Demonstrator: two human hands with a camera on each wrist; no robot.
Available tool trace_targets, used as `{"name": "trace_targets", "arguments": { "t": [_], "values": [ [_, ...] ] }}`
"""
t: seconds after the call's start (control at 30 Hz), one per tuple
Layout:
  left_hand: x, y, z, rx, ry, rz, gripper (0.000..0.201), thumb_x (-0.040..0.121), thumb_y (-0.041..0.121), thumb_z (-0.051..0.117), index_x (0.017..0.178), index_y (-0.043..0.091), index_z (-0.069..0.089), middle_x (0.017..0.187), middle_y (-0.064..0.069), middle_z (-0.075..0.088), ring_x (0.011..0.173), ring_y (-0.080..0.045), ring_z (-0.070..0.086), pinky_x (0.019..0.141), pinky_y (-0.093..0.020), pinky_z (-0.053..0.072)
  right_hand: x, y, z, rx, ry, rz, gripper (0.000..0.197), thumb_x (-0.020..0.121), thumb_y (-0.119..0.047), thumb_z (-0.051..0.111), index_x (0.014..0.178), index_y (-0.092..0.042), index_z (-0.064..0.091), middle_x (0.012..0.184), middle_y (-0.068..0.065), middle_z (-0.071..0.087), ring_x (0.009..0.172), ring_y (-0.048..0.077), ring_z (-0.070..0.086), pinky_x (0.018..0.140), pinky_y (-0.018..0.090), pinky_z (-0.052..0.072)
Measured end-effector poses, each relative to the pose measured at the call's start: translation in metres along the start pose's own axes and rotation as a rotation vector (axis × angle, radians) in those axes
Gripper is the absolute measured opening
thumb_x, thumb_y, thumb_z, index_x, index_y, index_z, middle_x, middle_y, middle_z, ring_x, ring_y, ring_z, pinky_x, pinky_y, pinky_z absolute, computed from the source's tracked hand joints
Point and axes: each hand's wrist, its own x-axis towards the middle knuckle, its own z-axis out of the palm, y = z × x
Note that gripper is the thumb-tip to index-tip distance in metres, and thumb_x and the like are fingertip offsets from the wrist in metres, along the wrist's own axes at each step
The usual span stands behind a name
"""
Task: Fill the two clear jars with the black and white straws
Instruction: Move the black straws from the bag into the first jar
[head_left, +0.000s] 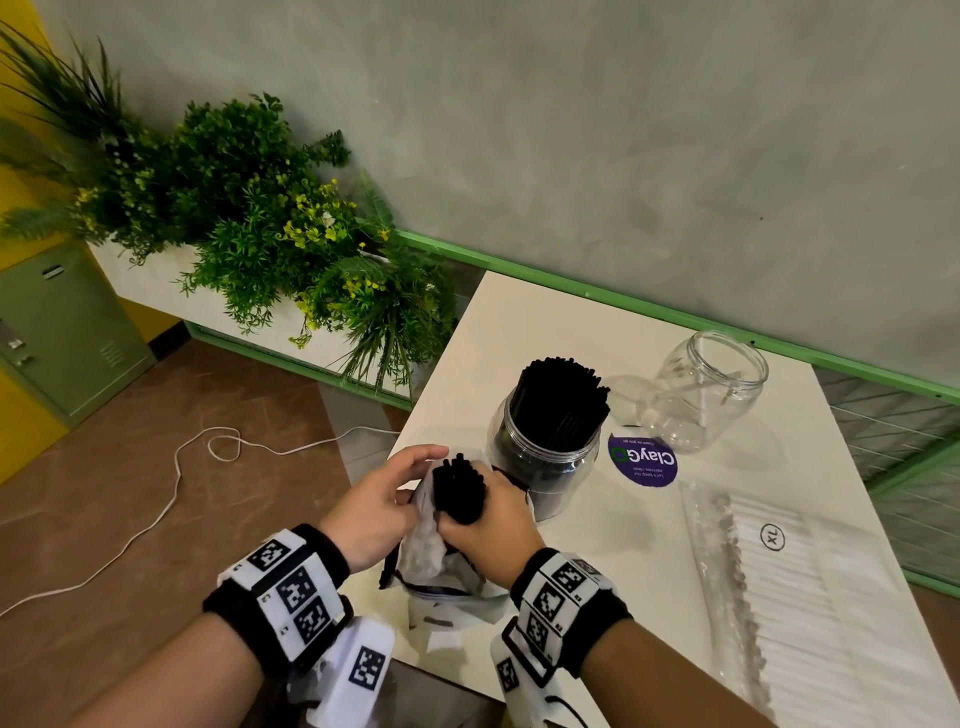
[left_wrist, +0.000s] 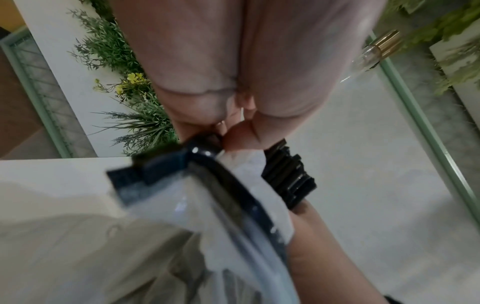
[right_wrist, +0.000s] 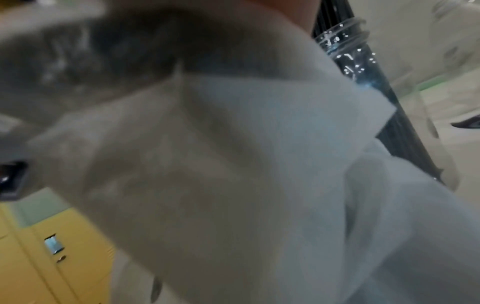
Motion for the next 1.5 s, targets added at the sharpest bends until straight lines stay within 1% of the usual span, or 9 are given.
{"name": "trace_targets", "arguments": {
  "t": [0.23,0.57,0.8,0.97,1.07,1.2,1.3,1.4,1.5],
  "values": [
    [-0.001,0.006,0.008,-0.099,0.028,-0.033,0.058,0.080,-0.027,0.043,0.113,0.019,0.057,0.113,0.000,0.064,0.092,-0.002,0.064,0.085,-0.023,0.051,-0.012,-0.004,-0.006,0.245,0.090,-0.010,0.050,0.073,-0.011,0.074,0.111,-0.028,0.048,0.092,-0.013,0.061,0.086,0.000,0.059,0.074,0.009,0.043],
    [0.001,0.008,0.008,-0.118,0.076,-0.041,0.053,0.083,-0.024,0.042,0.104,0.021,0.059,0.107,-0.001,0.065,0.103,-0.014,0.059,0.095,-0.032,0.045,-0.007,-0.001,-0.021,0.400,0.329,-0.065,0.043,0.076,-0.009,0.066,0.102,-0.037,0.048,0.083,-0.002,0.065,0.085,0.021,0.066,0.081,0.031,0.053],
    [0.002,0.005,0.015,-0.081,0.021,-0.043,0.058,0.080,-0.027,0.040,0.106,0.021,0.059,0.108,-0.005,0.065,0.095,0.000,0.063,0.079,-0.020,0.051,-0.014,0.005,-0.022,0.479,0.333,-0.098,0.052,0.077,-0.005,0.067,0.122,-0.021,0.045,0.094,0.005,0.066,0.094,0.014,0.064,0.085,0.019,0.047],
    [0.005,-0.001,0.021,-0.029,-0.021,-0.040,0.066,0.078,-0.018,0.043,0.109,0.038,0.061,0.113,-0.005,0.067,0.094,-0.040,0.062,0.077,-0.051,0.046,-0.017,0.005,-0.013,0.434,0.292,-0.079,0.047,0.081,-0.008,0.071,0.120,-0.023,0.049,0.097,-0.009,0.062,0.093,0.005,0.060,0.084,0.014,0.045],
    [0.008,0.002,0.026,-0.037,-0.021,-0.029,0.064,0.078,-0.020,0.041,0.111,0.031,0.058,0.110,-0.006,0.067,0.091,-0.028,0.060,0.079,-0.043,0.044,-0.012,0.004,-0.018,0.449,0.371,-0.068,0.037,0.079,-0.004,0.068,0.107,-0.023,0.055,0.089,-0.016,0.062,0.084,0.003,0.060,0.079,0.016,0.044],
    [0.008,0.008,0.022,-0.028,0.035,0.015,0.056,0.081,-0.026,0.040,0.103,0.021,0.062,0.108,-0.003,0.067,0.101,-0.016,0.061,0.089,-0.025,0.048,-0.014,0.000,-0.041,0.472,0.480,-0.141,0.044,0.080,0.003,0.067,0.112,-0.023,0.051,0.092,0.001,0.064,0.087,0.009,0.063,0.079,0.016,0.047],
    [0.008,0.004,0.018,-0.025,0.060,-0.042,0.065,0.078,-0.027,0.035,0.089,0.026,0.071,0.107,-0.005,0.069,0.105,-0.023,0.063,0.094,-0.036,0.050,-0.024,0.014,-0.052,0.364,0.518,-0.107,0.057,0.082,-0.005,0.069,0.120,-0.039,0.044,0.094,-0.001,0.067,0.090,0.012,0.065,0.081,0.020,0.050],
    [0.002,0.005,0.024,0.230,0.099,0.050,0.046,0.082,0.000,0.042,0.088,0.037,0.070,0.115,0.003,0.065,0.113,-0.015,0.058,0.101,-0.027,0.042,-0.034,0.035,-0.046,0.434,0.489,0.029,0.063,0.081,-0.007,0.071,0.127,-0.040,0.042,0.098,0.002,0.069,0.090,0.012,0.067,0.081,0.026,0.053],
    [-0.012,0.010,0.045,0.739,0.093,0.395,0.032,0.078,0.036,0.045,0.104,0.033,0.063,0.124,0.013,0.054,0.117,-0.008,0.050,0.100,-0.030,0.037,-0.036,0.046,-0.032,0.530,0.470,0.094,0.053,0.077,0.004,0.071,0.120,-0.022,0.053,0.091,-0.006,0.071,0.082,0.011,0.066,0.073,0.019,0.052]
  ]
}}
